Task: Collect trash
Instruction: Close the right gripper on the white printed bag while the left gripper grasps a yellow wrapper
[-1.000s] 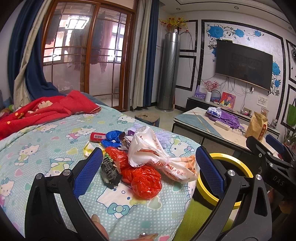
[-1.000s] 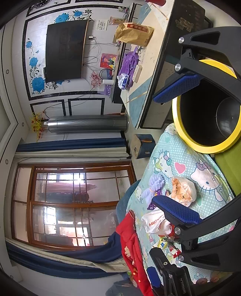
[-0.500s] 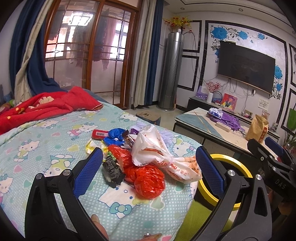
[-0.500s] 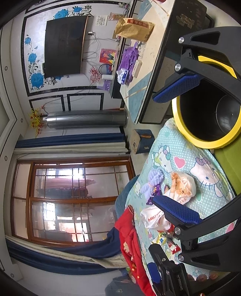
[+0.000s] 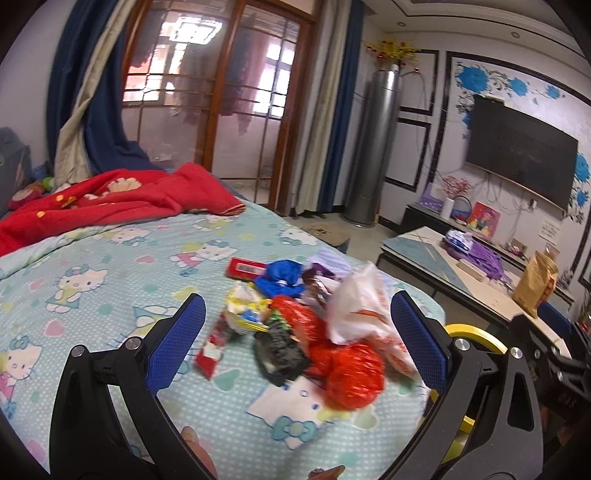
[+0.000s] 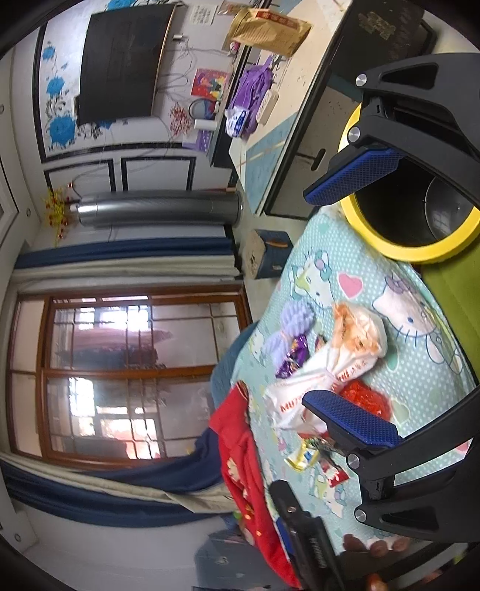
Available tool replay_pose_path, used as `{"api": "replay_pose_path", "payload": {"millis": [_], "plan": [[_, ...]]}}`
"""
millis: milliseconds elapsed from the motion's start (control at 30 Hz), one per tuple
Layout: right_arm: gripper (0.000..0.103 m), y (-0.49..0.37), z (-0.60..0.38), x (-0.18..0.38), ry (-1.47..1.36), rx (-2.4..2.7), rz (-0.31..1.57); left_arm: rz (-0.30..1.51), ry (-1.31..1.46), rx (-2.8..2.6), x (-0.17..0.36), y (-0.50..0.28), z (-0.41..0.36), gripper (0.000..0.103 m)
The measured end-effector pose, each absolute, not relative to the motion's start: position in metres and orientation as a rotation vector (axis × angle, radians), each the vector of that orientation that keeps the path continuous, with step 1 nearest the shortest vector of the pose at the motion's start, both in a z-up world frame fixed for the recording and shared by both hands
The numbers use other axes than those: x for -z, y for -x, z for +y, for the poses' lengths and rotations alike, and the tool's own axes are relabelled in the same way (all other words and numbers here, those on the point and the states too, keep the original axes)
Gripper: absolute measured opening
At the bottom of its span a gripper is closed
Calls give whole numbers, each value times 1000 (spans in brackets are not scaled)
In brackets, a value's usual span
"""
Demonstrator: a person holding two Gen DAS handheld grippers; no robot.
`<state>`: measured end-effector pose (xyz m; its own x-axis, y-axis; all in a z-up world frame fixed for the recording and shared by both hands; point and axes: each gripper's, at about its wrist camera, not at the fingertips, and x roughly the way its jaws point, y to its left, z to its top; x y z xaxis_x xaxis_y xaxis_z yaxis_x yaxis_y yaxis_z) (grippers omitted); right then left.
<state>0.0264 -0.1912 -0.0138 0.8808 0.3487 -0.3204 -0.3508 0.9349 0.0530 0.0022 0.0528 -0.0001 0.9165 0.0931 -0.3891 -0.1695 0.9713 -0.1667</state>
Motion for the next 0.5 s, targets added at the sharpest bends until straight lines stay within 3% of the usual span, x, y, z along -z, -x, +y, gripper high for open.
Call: {"api": "replay_pose_path", "payload": {"millis": [500], "plan": [[97, -69, -162, 26, 30, -425, 452, 485, 322, -199, 18, -25, 117, 92]]}}
